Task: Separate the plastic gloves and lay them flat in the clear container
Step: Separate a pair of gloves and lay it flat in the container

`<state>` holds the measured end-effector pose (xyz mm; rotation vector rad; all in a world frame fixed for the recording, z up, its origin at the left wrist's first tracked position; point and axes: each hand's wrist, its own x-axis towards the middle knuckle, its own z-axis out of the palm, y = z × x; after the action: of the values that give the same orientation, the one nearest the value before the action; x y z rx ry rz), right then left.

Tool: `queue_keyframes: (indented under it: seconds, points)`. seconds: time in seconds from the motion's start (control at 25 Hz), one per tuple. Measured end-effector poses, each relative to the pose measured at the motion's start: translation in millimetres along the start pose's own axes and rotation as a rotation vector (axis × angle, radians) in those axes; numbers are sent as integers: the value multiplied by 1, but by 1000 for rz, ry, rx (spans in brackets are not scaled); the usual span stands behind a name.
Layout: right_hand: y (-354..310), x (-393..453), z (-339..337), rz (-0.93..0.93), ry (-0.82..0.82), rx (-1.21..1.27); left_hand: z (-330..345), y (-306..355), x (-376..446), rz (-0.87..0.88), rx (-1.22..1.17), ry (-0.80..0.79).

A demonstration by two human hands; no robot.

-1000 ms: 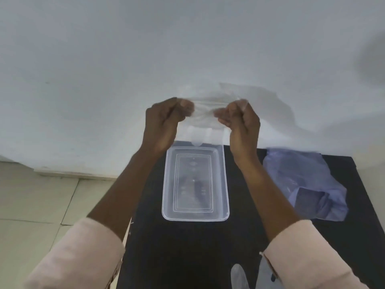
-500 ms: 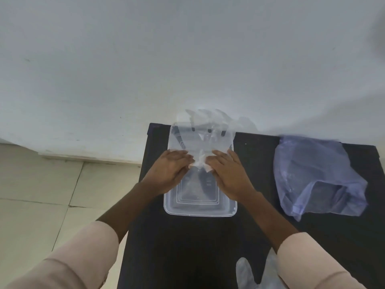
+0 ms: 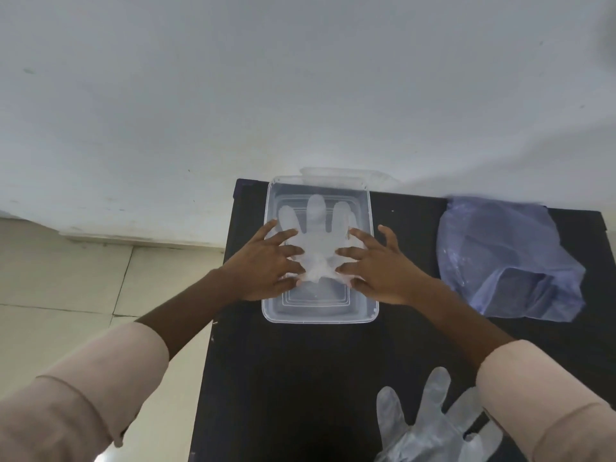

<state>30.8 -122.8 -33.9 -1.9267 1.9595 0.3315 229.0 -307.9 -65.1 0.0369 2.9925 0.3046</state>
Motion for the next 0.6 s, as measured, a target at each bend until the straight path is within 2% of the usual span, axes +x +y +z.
queue_keyframes:
  seconds: [0.28,0.44,0.6]
  points:
    - [4,0,-4,-95,-193,-267,-14,0,1,36,145,-350]
    - [2,-1,-10,-120,-244,-330,-21,1,3,65,222,-429]
    - [0,0,-14,-108,-244,-287,-25,4,3,45,236,-470]
